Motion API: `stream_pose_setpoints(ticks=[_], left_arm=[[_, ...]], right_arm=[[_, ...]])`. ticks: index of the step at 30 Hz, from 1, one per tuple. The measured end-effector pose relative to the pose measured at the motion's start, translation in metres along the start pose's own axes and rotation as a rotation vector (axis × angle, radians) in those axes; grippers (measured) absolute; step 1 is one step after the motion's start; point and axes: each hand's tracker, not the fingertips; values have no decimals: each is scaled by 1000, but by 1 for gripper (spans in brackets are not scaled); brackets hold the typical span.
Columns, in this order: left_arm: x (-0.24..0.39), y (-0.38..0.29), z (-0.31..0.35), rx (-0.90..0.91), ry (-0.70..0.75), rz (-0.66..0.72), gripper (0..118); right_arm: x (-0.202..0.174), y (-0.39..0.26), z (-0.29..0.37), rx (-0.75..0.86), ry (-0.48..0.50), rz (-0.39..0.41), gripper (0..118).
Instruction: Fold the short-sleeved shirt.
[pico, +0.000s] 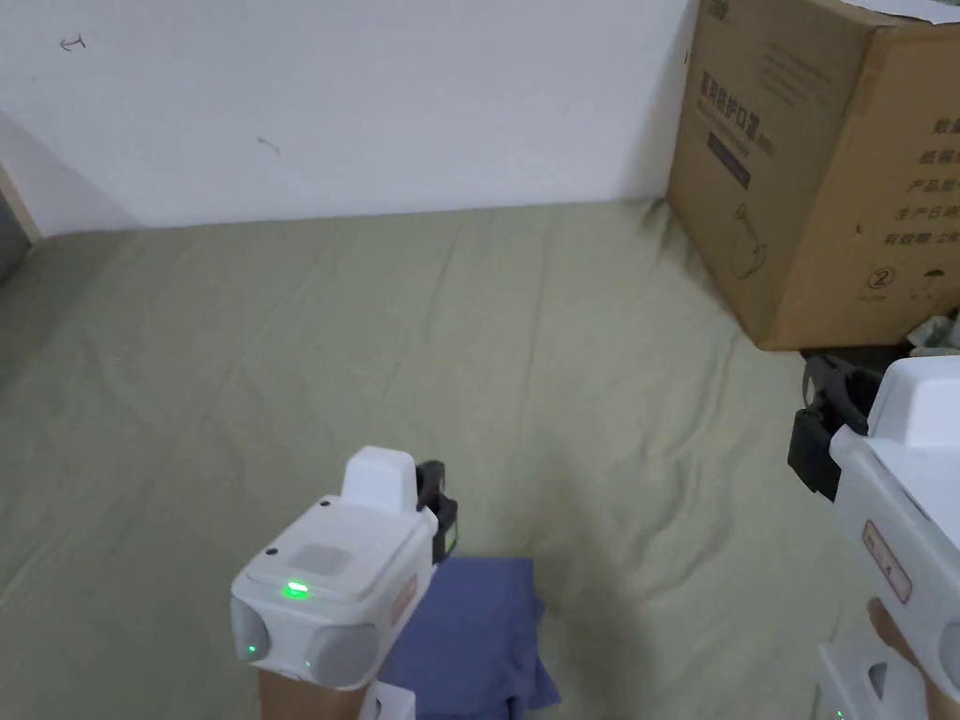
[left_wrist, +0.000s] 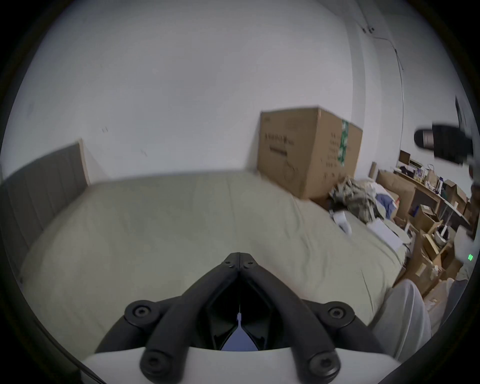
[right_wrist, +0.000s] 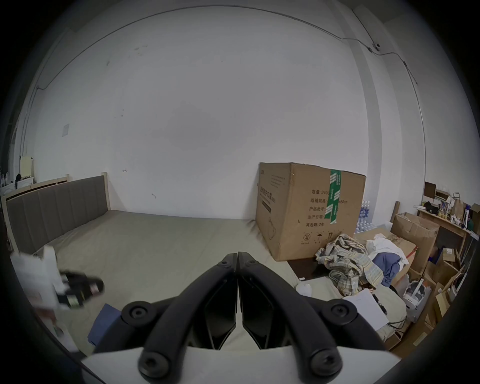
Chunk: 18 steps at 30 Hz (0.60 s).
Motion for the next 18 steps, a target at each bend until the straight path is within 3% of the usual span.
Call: stream_pose_setpoints(ticks=[6,18], left_arm=[[-49,64,48,171,156,-78,0],[-107,81,90,278,325,-92,0]], right_arm=[[-17,13,1,55,37,0,0],[-48,26,-6,128,58,-1,0]])
